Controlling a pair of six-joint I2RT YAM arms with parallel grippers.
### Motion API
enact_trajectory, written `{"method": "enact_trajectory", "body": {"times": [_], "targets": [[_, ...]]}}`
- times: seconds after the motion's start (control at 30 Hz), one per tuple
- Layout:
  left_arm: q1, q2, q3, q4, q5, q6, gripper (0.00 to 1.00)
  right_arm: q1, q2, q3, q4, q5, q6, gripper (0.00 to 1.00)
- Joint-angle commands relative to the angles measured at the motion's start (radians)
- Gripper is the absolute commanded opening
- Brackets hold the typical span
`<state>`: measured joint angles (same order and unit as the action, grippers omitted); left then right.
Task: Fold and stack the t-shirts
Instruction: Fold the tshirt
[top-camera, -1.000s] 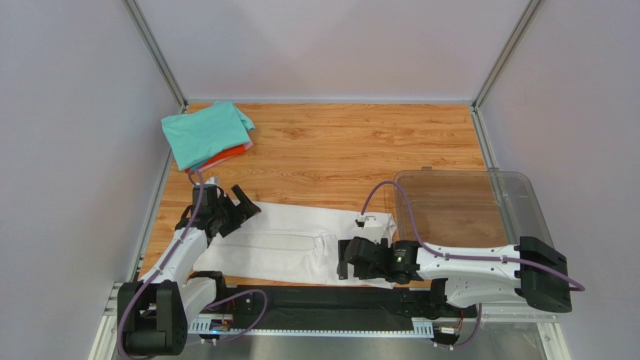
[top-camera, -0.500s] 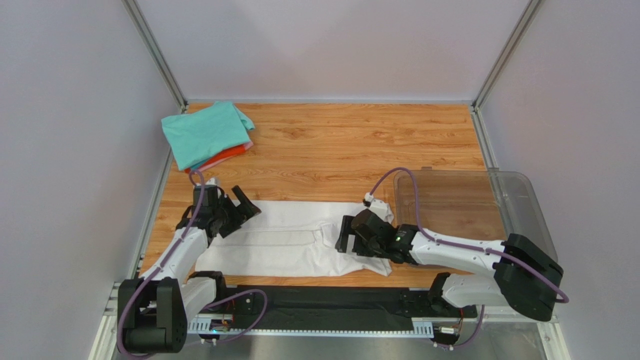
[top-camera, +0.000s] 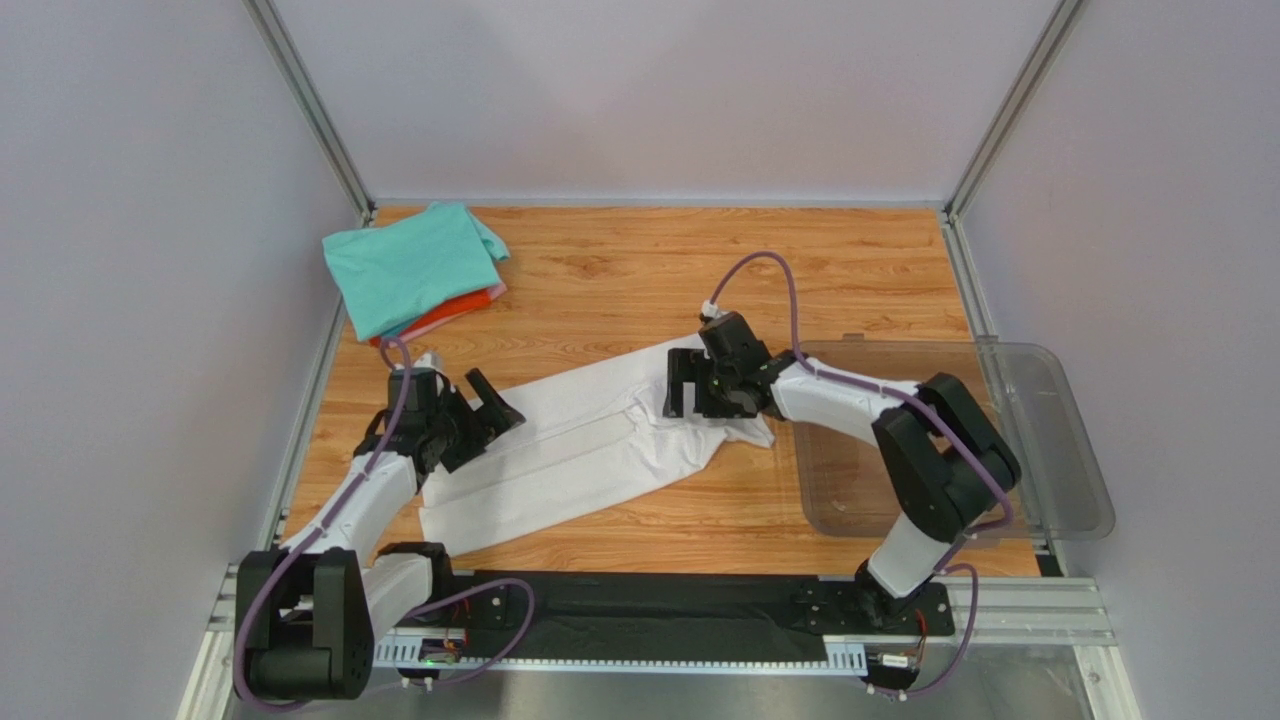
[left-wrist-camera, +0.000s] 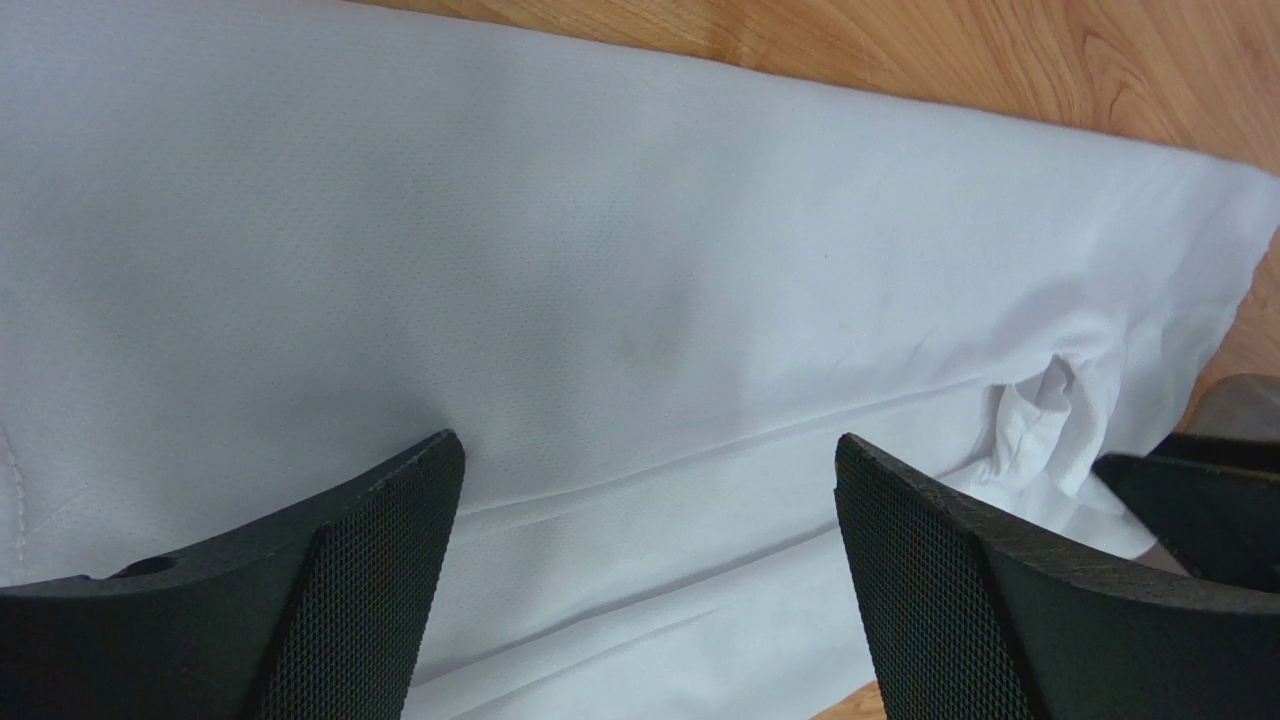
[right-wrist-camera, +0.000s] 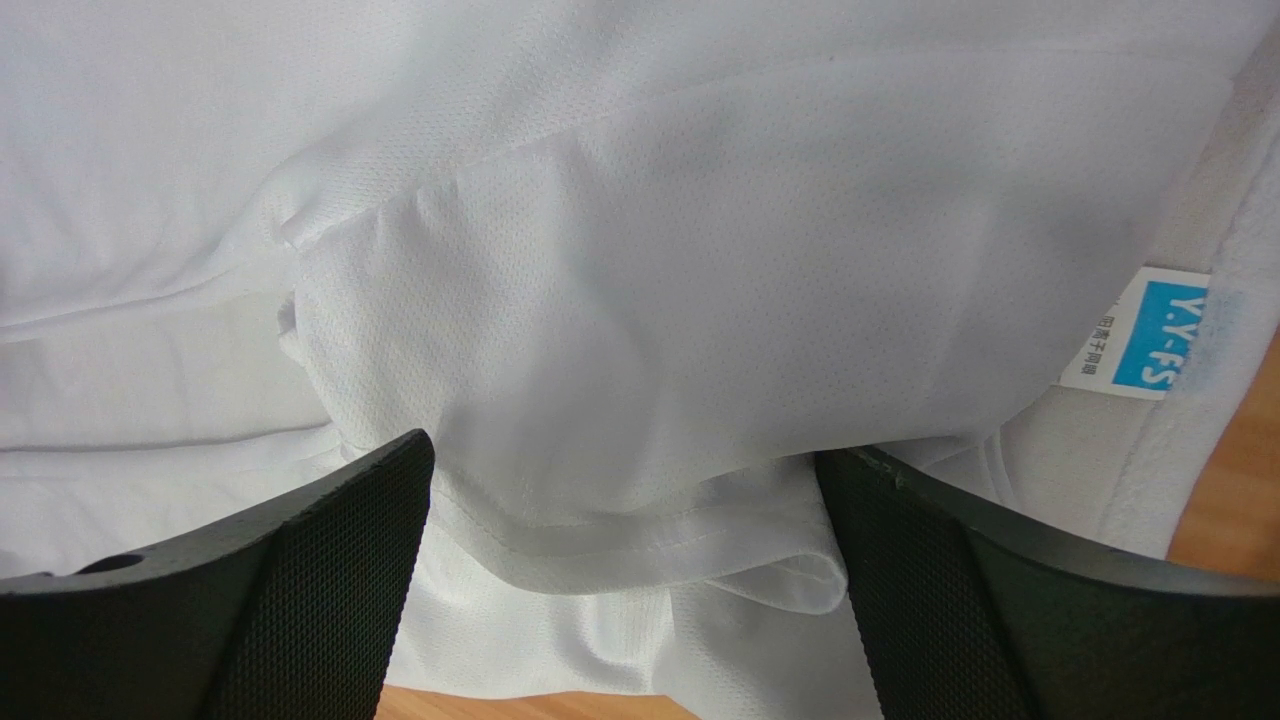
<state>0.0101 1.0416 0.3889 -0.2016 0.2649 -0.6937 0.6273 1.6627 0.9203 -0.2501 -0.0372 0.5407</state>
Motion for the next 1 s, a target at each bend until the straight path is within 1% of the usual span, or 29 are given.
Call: {"method": "enact_trajectory", "body": {"times": [0.0, 0.07, 0.1, 0.3, 0.5, 0.53, 0.57, 0.63, 0.73, 0.77, 0.83, 0.97], "targets": [[-0.012, -0.014, -0.004, -0.056, 0.017, -0.013, 1.0, -0.055, 0.112, 0.11, -0.075, -0.096, -0.203, 1.0], [-0.045, -0.031, -0.034, -0.056, 0.02, -0.024, 1.0, -0.08, 0.184, 0.178, -0.122, -0.096, -0.263, 1.0], [-0.067, -0.037, -0.045, -0.052, 0.028, -0.038, 1.0, -0.095, 0.233, 0.254, -0.171, -0.092, -0.277, 1.0], [-0.149, -0.089, -0.1, -0.027, 0.06, -0.085, 1.0, -0.123, 0.376, 0.483, -0.273, -0.155, -0.418, 1.0], [-0.232, -0.12, -0.13, 0.014, 0.043, -0.136, 1.0, -0.129, 0.538, 0.69, -0.382, -0.138, -0.489, 1.0], [-0.24, -0.114, -0.133, 0.022, 0.045, -0.138, 1.0, -0.133, 0.56, 0.762, -0.399, -0.136, -0.49, 1.0], [-0.255, -0.107, -0.133, 0.027, 0.043, -0.144, 1.0, -0.133, 0.604, 0.796, -0.44, -0.133, -0.499, 1.0], [-0.274, -0.08, -0.131, 0.048, 0.049, -0.15, 1.0, -0.135, 0.643, 0.883, -0.463, -0.125, -0.504, 1.0], [-0.331, -0.042, -0.127, 0.096, 0.047, -0.171, 1.0, -0.136, 0.707, 0.978, -0.505, -0.109, -0.519, 1.0], [-0.37, -0.032, -0.124, 0.108, 0.04, -0.187, 1.0, -0.138, 0.736, 1.006, -0.529, -0.096, -0.524, 1.0], [-0.413, 0.004, -0.11, 0.142, 0.031, -0.201, 1.0, -0.138, 0.762, 1.045, -0.546, -0.087, -0.535, 1.0], [-0.542, 0.078, -0.076, 0.195, -0.007, -0.243, 1.0, -0.138, 0.847, 1.175, -0.604, -0.043, -0.536, 1.0]]}}
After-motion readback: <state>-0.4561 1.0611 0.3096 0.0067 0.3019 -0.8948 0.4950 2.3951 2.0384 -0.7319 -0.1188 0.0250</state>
